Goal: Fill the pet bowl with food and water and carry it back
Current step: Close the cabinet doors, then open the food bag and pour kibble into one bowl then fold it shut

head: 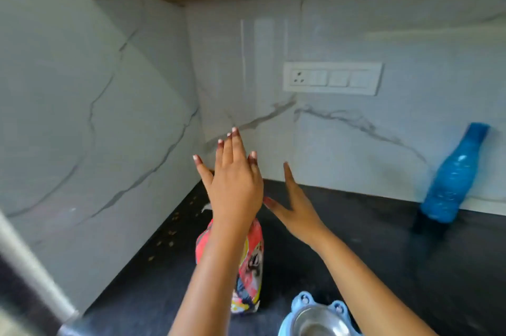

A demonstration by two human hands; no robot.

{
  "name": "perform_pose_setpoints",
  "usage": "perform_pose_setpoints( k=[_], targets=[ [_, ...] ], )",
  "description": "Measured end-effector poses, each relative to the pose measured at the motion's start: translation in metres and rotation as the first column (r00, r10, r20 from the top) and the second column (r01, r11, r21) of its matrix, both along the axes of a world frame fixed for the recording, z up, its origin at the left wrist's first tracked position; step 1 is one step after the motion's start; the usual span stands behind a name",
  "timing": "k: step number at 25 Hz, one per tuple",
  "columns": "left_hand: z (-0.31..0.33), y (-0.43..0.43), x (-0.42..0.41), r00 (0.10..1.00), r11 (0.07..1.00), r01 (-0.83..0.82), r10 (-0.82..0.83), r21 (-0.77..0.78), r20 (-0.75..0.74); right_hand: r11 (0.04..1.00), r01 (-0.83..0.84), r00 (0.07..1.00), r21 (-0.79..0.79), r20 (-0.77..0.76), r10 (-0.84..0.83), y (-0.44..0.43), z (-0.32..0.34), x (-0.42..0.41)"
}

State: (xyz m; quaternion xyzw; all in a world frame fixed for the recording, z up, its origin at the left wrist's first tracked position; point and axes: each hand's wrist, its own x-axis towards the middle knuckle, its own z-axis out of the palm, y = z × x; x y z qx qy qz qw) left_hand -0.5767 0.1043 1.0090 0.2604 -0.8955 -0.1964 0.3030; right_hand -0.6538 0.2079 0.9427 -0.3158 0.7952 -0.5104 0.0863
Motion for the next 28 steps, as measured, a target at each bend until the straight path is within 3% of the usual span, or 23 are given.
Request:
perform_pose_setpoints(
  k=[2,4,6,9,12,16,20,24,28],
  targets=[
    [0.013,-0.03,0.028,0.999,0.989,0.044,-0.045,0.143,0.006,0.994,-0.087,0.971,-0.067,0.215,0.1,-0.009,-0.036,0.02],
    [0.02,-0.065,0.046,0.974,0.908,0.205,-0.151,0.365,-0.169,0.98,-0.123,0.925,-0.156,0.34,0.17,-0.018,-0.056,0.034],
    [-0.001,-0.1,0.055,0.952,0.827,0.268,-0.148,0.495,-0.268,0.975,-0.143,0.931,-0.169,0.311,0.19,-0.028,-0.067,0.045],
    [-0.086,-0.12,0.063,0.999,0.768,0.048,-0.05,0.638,-0.016,0.993,-0.083,0.98,-0.088,0.173,0.098,-0.043,-0.084,0.059],
    [-0.149,-0.086,0.07,0.987,0.687,0.137,-0.157,0.714,-0.039,0.998,0.063,0.986,-0.006,0.158,-0.062,-0.047,-0.099,0.073],
    [-0.163,-0.063,0.062,0.976,0.662,0.219,-0.159,0.716,-0.151,0.985,0.173,0.974,-0.025,0.15,-0.167,-0.048,-0.11,0.07],
    [-0.163,-0.043,0.058,0.954,0.728,0.282,-0.143,0.625,-0.265,0.975,0.208,0.934,-0.083,0.314,-0.173,-0.036,-0.117,0.058],
    [-0.172,-0.026,0.063,0.924,0.817,0.289,-0.103,0.499,-0.367,0.918,0.261,0.842,-0.298,0.535,-0.065,-0.028,-0.123,0.069],
    [-0.171,-0.036,0.077,0.903,0.887,0.31,-0.164,0.341,-0.396,0.794,0.278,0.774,-0.54,0.615,0.148,-0.036,-0.127,0.085]
  ],
)
